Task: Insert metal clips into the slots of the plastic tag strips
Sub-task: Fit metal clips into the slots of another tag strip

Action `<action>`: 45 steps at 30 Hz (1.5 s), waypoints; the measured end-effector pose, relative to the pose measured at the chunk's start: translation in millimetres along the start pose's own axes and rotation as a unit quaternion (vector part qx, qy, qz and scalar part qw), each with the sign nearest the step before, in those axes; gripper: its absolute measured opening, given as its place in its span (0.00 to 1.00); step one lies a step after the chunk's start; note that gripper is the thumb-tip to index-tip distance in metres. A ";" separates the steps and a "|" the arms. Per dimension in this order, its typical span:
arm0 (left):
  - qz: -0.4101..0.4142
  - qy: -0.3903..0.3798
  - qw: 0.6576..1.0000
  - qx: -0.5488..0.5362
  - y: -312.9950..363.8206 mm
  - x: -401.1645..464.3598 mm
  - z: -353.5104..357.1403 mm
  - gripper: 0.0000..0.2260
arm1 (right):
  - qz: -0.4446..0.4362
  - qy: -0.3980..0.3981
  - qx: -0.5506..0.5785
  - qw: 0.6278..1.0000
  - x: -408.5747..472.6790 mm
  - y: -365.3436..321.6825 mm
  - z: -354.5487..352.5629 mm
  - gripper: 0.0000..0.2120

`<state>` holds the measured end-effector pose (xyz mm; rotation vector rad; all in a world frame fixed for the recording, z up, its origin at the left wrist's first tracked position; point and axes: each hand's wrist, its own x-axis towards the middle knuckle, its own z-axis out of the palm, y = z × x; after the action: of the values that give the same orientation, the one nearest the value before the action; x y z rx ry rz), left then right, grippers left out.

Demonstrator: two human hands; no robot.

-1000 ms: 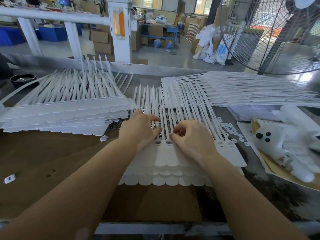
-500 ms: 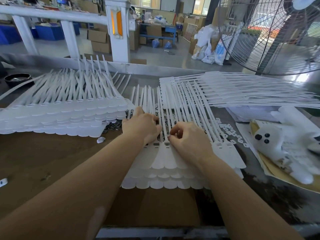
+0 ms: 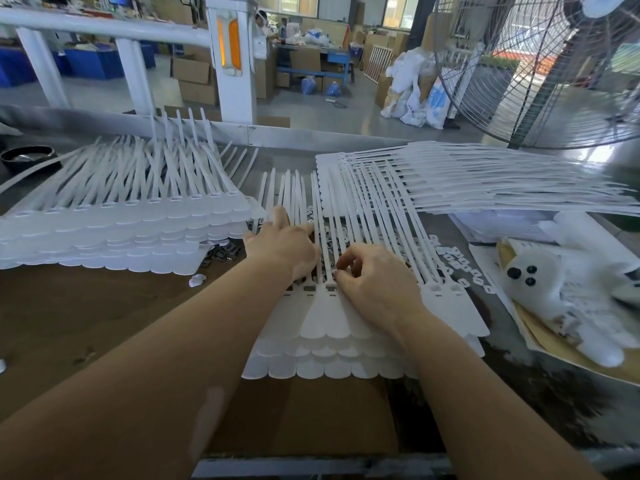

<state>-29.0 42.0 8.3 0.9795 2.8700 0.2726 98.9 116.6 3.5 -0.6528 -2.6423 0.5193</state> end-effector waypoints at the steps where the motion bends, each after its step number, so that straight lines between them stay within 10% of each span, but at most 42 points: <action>1: -0.002 0.004 1.000 -0.005 0.1 0.4 0.1 0.20 | 0.000 0.000 -0.001 1.000 -0.2 -0.2 0.1 0.05; 21: 0.015 0.102 0.992 -0.074 5.4 1.9 5.0 0.10 | -0.001 0.013 0.005 1.000 -2.2 -0.6 1.1 0.04; 26: -0.002 0.126 0.965 -0.229 -1.1 0.7 -0.1 0.06 | -0.005 0.012 0.010 1.000 -1.7 0.7 0.9 0.04; 37: 0.132 -0.029 0.912 -0.388 4.1 -32.4 -16.8 0.01 | 0.011 0.074 0.260 0.963 -3.3 1.5 -13.6 0.07; 45: 0.160 -0.060 0.911 -0.376 11.6 -42.9 -10.7 0.04 | 0.035 -0.017 0.188 0.981 -7.7 9.4 -30.2 0.04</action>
<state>10.2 23.2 22.5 1.1988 2.1439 1.1802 121.7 128.3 23.5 -0.6210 -2.4583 1.0255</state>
